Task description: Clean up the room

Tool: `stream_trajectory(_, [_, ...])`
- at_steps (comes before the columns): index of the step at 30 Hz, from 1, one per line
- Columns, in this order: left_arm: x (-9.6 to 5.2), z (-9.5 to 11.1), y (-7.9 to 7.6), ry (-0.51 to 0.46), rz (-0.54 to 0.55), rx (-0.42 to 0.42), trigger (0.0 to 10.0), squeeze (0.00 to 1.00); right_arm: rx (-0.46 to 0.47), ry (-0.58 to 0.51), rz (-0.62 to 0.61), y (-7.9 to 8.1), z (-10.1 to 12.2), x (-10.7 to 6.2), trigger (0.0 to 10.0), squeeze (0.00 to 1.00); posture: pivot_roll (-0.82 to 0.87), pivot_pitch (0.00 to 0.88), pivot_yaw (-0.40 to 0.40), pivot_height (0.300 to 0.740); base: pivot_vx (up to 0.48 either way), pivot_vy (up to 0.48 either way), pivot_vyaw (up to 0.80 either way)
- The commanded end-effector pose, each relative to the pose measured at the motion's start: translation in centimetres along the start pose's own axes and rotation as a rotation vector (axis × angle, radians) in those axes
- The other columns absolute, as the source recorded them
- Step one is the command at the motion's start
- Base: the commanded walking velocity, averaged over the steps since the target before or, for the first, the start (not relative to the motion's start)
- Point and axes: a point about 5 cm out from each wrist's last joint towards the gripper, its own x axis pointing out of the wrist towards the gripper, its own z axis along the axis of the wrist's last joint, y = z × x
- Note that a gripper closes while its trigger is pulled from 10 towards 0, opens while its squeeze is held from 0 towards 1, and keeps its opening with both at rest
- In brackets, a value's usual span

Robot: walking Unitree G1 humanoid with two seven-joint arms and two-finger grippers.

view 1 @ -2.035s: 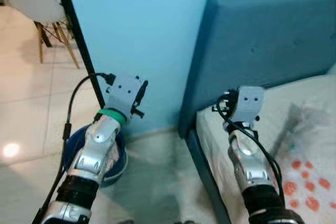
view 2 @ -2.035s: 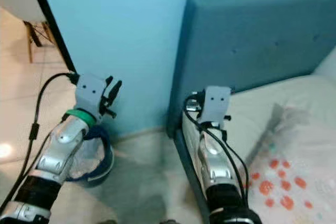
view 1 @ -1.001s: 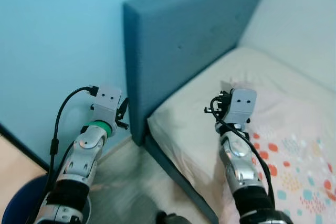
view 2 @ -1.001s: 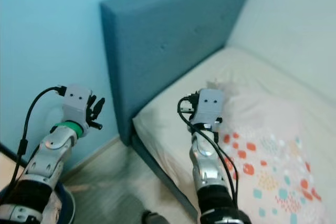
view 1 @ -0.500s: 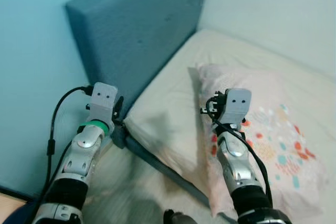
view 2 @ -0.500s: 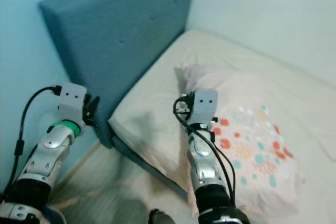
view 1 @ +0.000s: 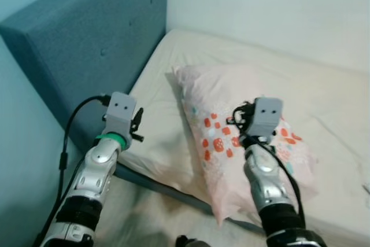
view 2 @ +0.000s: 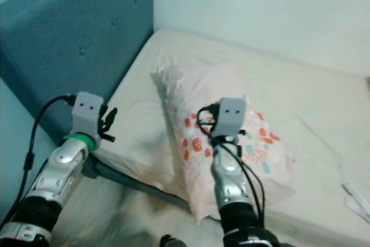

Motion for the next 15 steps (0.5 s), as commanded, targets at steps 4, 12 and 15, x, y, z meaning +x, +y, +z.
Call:
stream_trajectory(4, [-0.28,-0.86,-0.05,0.03,0.004,-0.001,10.0,0.0,0.01,0.016,0.003,0.25,-0.48,-0.33,10.0,0.0,0.05,0.05,0.041,0.74,0.0,0.0,-0.78])
stream_trajectory(12, [-0.28,-0.96,-0.05,0.032,0.005,0.0,10.0,0.0,0.009,0.016,0.002,0.2,-0.49,-0.36,10.0,0.0,0.04,0.053,0.041,0.74,0.0,0.0,-0.78])
stream_trajectory(15, [-0.26,-0.96,-0.08,0.031,0.006,0.0,10.0,0.0,0.009,0.016,0.002,0.16,-0.49,-0.34,10.0,0.0,0.05,0.054,0.04,0.74,0.0,0.0,-0.78])
